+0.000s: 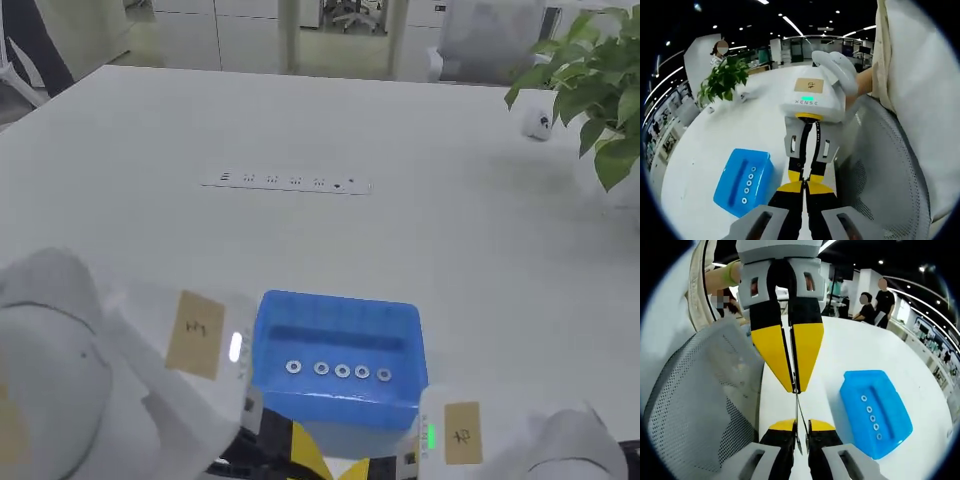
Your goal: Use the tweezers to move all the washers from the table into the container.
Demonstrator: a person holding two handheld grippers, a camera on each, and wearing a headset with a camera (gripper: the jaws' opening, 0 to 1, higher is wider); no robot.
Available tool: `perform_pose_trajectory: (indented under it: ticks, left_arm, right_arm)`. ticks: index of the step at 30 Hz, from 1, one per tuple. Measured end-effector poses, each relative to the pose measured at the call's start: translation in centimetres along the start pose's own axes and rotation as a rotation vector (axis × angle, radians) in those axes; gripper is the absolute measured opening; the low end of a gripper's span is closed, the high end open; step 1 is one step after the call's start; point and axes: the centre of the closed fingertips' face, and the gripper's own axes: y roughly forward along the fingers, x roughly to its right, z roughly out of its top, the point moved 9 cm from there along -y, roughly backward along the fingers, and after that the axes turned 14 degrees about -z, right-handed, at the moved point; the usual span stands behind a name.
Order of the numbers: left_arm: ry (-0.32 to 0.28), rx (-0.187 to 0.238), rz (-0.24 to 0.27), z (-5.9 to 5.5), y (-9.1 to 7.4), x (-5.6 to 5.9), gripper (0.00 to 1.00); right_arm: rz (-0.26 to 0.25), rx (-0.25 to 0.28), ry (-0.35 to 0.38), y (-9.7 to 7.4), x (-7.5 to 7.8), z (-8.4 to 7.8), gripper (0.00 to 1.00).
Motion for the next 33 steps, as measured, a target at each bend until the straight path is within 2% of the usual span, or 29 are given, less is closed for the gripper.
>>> perform_pose_trajectory:
  ticks: [5, 14, 17, 20, 25, 29, 33]
  left_arm:
    - [0.018, -0.086, -0.012, -1.2, 0.8, 0.0, 0.00]
    - [-0.008, -0.137, -0.023, -3.0, 1.4, -0.4, 0.00]
    - [-0.011, -0.145, -0.024, -3.3, 1.3, -0.6, 0.00]
    - [-0.022, -0.157, -0.025, -3.9, 1.4, -0.8, 0.00]
    - [-0.047, -0.189, -0.035, -5.0, 2.1, -1.3, 0.00]
    - [-0.064, -0.229, -0.051, -5.7, 2.7, -1.6, 0.00]
    - [-0.082, -0.266, -0.059, -6.5, 3.2, -2.0, 0.00]
  right_arm:
    - [-0.003, -0.034, -0.016, 0.4, -0.3, -0.7, 0.05]
    - [0.001, -0.031, 0.034, 0.7, -0.4, -1.6, 0.07]
    - [0.016, -0.012, 0.045, 0.0, -0.5, -1.8, 0.14]
    - [0.021, 0.022, 0.105, -1.3, -0.4, -2.0, 0.23]
    - [0.022, 0.027, 0.120, -3.6, -0.1, -3.1, 0.31]
    - [-0.033, 0.055, 0.183, -5.4, 0.4, -3.8, 0.42]
    - [-0.142, 0.108, 0.265, -7.2, 1.3, -4.3, 0.54]
